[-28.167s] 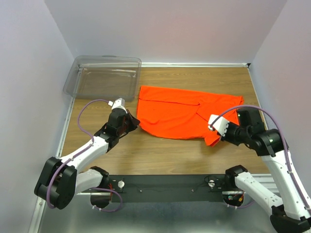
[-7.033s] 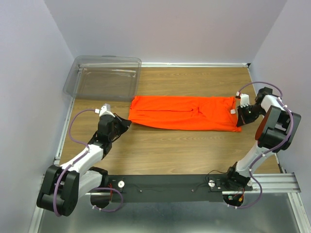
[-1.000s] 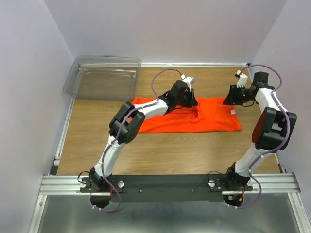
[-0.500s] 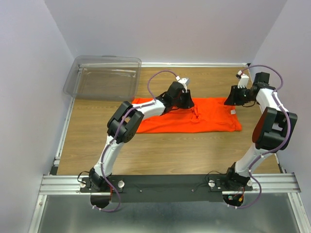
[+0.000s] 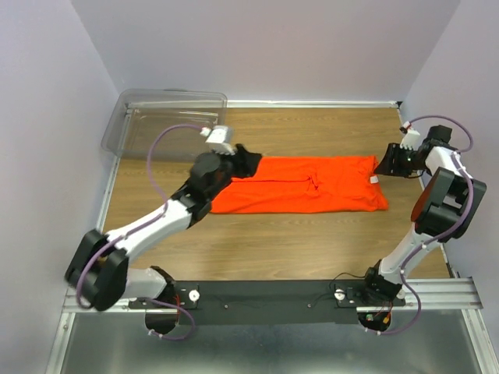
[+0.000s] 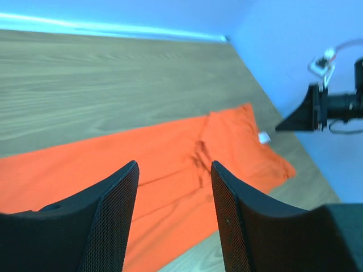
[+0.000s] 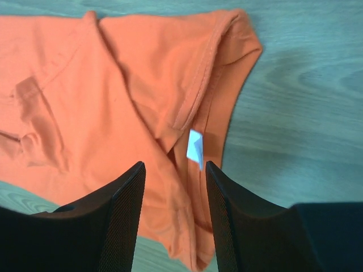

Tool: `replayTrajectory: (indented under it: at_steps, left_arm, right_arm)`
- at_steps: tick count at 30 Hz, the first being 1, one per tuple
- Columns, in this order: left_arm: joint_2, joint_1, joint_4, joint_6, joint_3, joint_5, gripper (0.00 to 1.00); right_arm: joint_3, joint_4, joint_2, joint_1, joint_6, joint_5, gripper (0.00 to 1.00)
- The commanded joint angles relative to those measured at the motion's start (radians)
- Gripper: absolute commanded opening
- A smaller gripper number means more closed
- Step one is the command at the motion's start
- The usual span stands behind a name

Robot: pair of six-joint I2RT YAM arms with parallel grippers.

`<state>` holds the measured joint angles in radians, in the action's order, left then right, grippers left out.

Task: Fold and stack the t-shirts
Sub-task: Fold the tshirt

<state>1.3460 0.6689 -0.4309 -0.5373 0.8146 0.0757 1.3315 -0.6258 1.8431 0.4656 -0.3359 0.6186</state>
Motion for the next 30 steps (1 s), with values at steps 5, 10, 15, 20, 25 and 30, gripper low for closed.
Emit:
replayTrajectory:
  at_steps: [5, 10, 15, 20, 25, 30]
  left_arm:
    - [-0.3, -0.183, -0.031, -0.026, -0.353, -0.03, 0.62]
    - [-0.447, -0.206, 0.001, -0.061, -0.46, -0.034, 0.62]
    - [-0.508, -0.21, 0.033, -0.073, -0.489, -0.019, 0.62]
    - [-0.519, -0.213, 0.061, -0.072, -0.479, -0.01, 0.62]
    - [-0.522, -0.215, 0.07, -0.073, -0.476, -0.008, 0.62]
    - [-0.539, -0.216, 0.098, -0.076, -0.47, -0.004, 0.62]
  right_arm:
    - [0.135, 0.009, 0.197, -0.01, 0.13, -0.026, 0.55]
    - [0.179, 0.009, 0.278, -0.018, 0.169, -0.046, 0.55]
    - [0.198, 0.008, 0.312, -0.036, 0.186, -0.019, 0.54]
    - [0.202, 0.009, 0.344, -0.056, 0.189, -0.042, 0.51]
    - [0.216, 0.006, 0.349, -0.058, 0.186, -0.079, 0.26]
    - [0.262, 0.009, 0.337, -0.056, 0.184, -0.158, 0.01]
